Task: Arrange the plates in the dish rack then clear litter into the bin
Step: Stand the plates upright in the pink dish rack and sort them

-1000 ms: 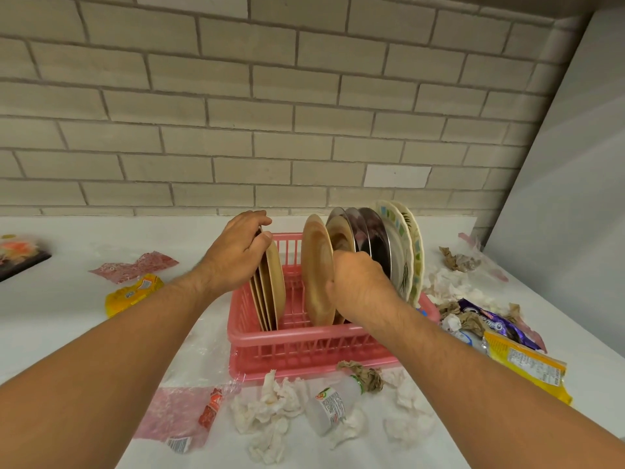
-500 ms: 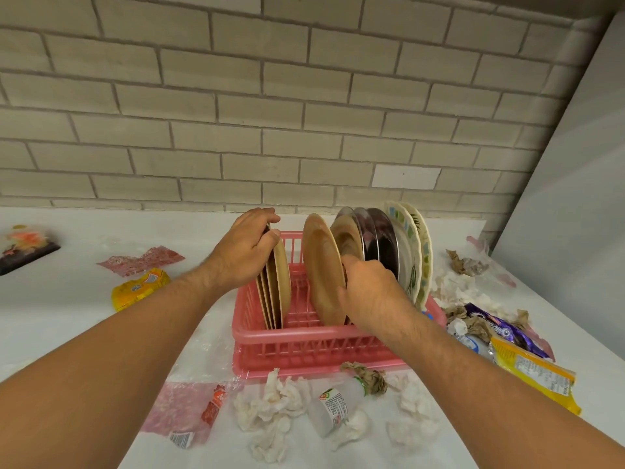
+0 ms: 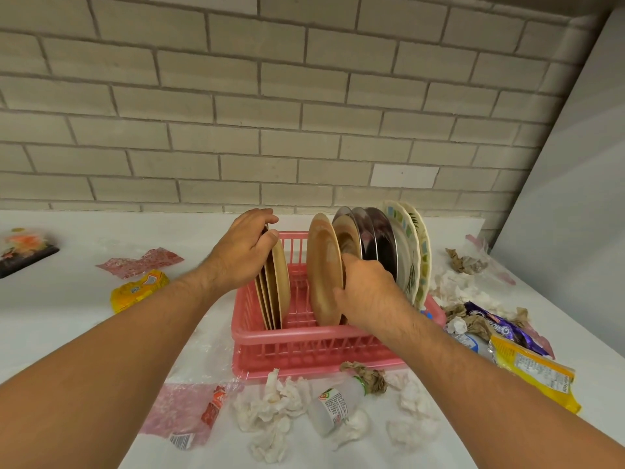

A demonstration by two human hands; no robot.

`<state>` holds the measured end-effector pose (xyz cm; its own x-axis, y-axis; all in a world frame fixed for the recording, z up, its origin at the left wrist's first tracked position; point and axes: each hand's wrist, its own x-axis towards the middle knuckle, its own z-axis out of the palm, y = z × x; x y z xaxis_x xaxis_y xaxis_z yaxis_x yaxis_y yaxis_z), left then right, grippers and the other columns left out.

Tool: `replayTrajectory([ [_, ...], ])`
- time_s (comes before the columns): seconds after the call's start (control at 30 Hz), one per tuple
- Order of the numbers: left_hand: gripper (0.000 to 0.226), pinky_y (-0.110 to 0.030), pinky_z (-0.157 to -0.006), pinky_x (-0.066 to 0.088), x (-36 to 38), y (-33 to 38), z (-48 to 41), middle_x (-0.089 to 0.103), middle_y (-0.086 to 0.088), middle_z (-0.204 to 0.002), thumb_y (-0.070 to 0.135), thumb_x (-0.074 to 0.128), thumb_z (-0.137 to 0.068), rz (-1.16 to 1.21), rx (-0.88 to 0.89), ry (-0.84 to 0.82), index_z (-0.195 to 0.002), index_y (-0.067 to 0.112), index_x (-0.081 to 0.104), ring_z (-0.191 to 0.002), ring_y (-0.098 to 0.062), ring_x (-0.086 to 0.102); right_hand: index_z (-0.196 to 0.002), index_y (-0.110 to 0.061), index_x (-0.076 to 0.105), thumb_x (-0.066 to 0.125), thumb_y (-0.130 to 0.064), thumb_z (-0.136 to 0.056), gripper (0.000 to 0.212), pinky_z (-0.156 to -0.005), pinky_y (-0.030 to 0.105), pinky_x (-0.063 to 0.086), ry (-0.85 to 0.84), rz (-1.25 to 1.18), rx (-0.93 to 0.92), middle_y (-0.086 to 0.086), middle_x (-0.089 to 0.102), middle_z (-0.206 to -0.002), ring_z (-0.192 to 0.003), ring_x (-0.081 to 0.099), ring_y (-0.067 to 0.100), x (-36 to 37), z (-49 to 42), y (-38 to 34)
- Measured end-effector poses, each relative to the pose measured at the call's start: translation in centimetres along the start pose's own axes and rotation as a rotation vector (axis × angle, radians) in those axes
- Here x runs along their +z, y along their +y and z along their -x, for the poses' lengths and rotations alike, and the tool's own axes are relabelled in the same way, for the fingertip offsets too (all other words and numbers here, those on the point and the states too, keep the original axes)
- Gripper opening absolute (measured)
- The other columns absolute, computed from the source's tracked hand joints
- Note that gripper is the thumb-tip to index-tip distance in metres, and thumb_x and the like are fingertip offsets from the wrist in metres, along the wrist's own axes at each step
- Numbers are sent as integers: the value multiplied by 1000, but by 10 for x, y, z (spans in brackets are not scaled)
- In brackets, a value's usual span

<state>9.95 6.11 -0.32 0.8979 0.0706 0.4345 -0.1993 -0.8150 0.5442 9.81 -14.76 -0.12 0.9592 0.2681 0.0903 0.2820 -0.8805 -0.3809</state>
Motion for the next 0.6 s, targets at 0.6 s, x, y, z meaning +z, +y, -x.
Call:
replayTrajectory([
  [0.6, 38, -33, -112, 26, 1, -3, -1, 42, -2, -145, 27, 35, -102, -14, -1, 6, -137, 15, 45, -137, -15, 31, -112, -14, 56, 50, -17, -94, 20, -63, 30, 54, 35, -24, 47, 3, 62, -95, -82, 64, 20, -5, 0, -5],
])
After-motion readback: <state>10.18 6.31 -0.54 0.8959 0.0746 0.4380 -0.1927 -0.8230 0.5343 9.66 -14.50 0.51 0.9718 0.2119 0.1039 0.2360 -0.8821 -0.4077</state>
